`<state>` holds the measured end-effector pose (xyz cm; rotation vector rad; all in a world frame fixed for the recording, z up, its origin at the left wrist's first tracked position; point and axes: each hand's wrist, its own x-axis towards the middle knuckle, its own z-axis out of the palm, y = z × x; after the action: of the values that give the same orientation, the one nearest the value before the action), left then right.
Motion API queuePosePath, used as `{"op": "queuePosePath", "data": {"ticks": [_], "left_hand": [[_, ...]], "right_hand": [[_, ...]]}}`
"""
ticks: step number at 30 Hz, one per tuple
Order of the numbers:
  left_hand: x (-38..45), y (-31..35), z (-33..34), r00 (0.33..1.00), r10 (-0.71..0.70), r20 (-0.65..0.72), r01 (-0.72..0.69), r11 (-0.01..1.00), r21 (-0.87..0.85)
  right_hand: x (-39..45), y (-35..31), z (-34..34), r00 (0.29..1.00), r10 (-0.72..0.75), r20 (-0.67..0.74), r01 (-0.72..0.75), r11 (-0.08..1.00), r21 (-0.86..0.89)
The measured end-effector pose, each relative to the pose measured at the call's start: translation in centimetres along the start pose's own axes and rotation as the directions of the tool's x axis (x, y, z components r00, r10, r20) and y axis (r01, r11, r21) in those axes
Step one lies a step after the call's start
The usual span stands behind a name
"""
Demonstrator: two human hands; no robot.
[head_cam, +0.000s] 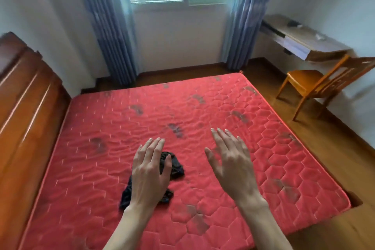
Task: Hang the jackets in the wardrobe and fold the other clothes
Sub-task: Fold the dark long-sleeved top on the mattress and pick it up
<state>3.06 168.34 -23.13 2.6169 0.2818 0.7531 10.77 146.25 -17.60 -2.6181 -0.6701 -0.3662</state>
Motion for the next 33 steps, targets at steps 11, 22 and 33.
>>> {"op": "queuePosePath", "data": {"ticks": [11, 22, 33], "left_hand": [[-0.7, -13.4, 7.1, 0.934, -0.334, 0.129, 0.322, 0.941, 0.102], [-5.5, -26.5, 25.3, 0.827, -0.548, 0.122, 0.533, 0.835, 0.14], [-13.1, -39.1, 39.0, 0.679, -0.69, 0.25, 0.62, 0.722, 0.307]], "right_hand": [[9.4, -1.1, 16.6, 0.954, -0.141, 0.266, 0.118, 0.988, 0.098], [8.9, 3.1, 42.7, 0.903, -0.255, 0.345, 0.205, 0.963, 0.175], [4.8, 7.4, 66.2, 0.644, -0.203, 0.737, 0.304, 0.953, -0.003]]}}
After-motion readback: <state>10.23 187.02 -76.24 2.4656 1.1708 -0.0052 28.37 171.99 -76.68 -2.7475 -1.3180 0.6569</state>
